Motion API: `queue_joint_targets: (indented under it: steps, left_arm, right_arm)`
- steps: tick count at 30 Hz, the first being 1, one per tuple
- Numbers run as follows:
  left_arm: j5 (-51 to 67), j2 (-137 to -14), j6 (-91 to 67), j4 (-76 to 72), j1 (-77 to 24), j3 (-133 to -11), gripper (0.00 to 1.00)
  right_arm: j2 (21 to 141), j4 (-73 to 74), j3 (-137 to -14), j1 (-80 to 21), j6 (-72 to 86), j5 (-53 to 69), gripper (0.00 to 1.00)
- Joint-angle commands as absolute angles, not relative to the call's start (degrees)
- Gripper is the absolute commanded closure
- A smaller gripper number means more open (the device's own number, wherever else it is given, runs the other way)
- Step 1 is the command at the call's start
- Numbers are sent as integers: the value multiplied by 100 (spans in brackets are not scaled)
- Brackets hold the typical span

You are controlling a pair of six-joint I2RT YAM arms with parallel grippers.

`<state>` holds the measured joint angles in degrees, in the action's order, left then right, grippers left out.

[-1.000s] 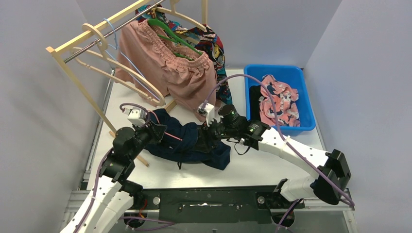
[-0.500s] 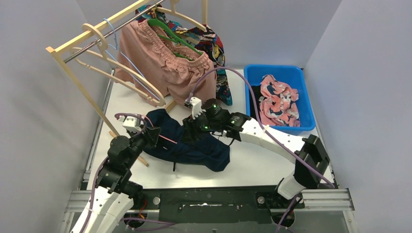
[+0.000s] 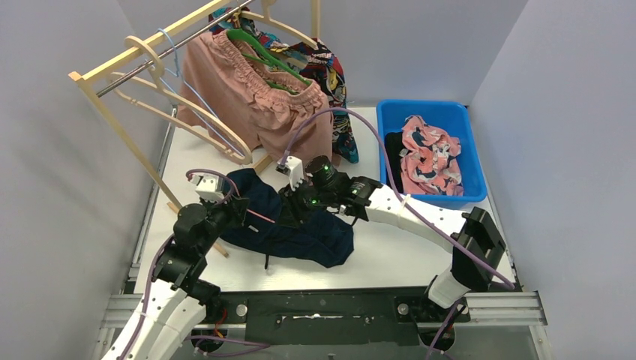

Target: Remove the shorts from the hanger

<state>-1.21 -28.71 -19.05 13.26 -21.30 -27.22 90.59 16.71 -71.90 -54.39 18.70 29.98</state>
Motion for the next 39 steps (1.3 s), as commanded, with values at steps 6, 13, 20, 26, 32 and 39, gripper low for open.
queue_joint_targets:
  steps: [6,13,20,26,32,39]
  left_arm:
    - [-547,-2604,-1889,1180,-2109,-2826,100]
    - [-514,-2710,-1873,1142,-2102,-2810,100]
    - [-487,-2852,-1893,1163,-2101,-2843,100]
    - [-929,-2834,-1958,1352,-2110,-2848,100]
    - [-961,-2806,-2065,1416,-2109,-2835,100]
    - [-1101,-2718,-2208,1441,-2118,-2822,100]
  right_arm:
    - [9387,2496,-7780,-5389,1387,2734,57]
    - [8864,2400,-7520,-5397,1384,2576,83]
    - [8205,2535,-6891,-5273,1220,1920,84]
    - [7931,2892,-6637,-5010,1559,1284,91]
    - [7255,2707,-6383,-5017,1788,1123,99]
    - [6485,2661,-5678,-5124,1398,1687,96]
